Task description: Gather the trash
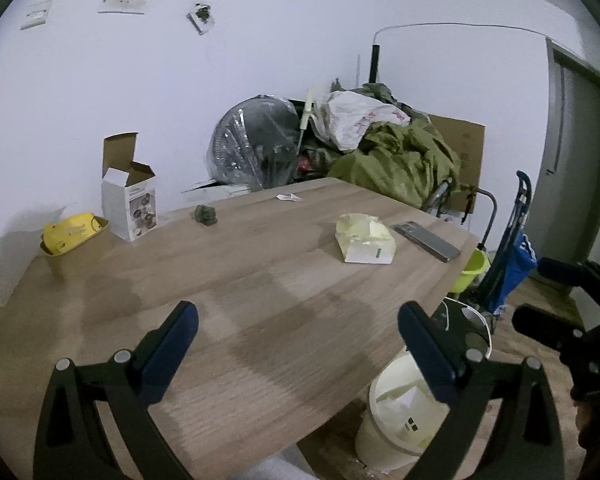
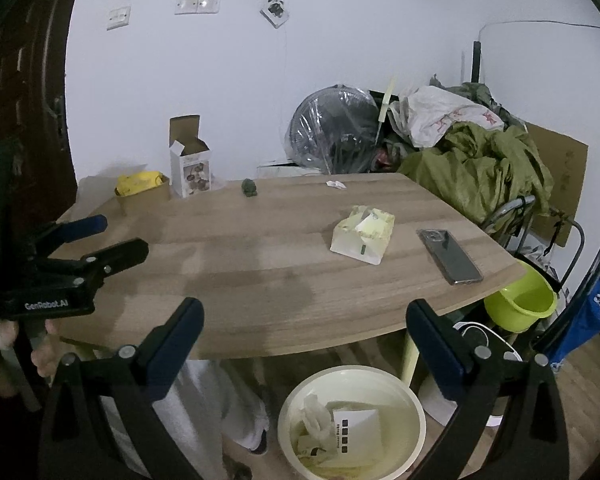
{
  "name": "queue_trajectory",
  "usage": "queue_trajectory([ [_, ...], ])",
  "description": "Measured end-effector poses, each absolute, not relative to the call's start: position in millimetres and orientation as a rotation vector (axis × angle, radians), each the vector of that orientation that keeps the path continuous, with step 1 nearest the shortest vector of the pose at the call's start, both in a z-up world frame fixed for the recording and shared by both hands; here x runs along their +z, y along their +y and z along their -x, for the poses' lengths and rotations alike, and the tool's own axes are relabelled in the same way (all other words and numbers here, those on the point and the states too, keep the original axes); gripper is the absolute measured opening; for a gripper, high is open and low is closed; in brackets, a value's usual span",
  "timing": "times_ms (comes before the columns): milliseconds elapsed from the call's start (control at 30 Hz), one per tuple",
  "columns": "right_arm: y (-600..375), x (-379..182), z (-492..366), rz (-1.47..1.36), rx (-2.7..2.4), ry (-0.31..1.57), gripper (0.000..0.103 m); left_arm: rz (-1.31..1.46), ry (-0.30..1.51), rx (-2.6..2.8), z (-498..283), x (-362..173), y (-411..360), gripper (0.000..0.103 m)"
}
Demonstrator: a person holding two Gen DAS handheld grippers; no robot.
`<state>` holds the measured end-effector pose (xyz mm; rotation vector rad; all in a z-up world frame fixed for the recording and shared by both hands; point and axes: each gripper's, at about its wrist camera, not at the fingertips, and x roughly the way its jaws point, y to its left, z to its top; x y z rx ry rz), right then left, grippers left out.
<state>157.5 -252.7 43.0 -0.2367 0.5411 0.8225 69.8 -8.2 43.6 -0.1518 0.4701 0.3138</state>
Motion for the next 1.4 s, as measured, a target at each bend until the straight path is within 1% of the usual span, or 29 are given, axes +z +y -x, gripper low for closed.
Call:
queue_trajectory([
  [367,-254.1,29.3,-163.9,0.231,0.798,0.568,0.101,0.136,0.493,0.271,-74.7,37.6,-13.0,0.100],
  [1400,-262.4,28.5,-165.8,0.227,0.774,0.576,0.101,0.136,0.512,0.210,-85.4,32.7,-26.6,0.100],
])
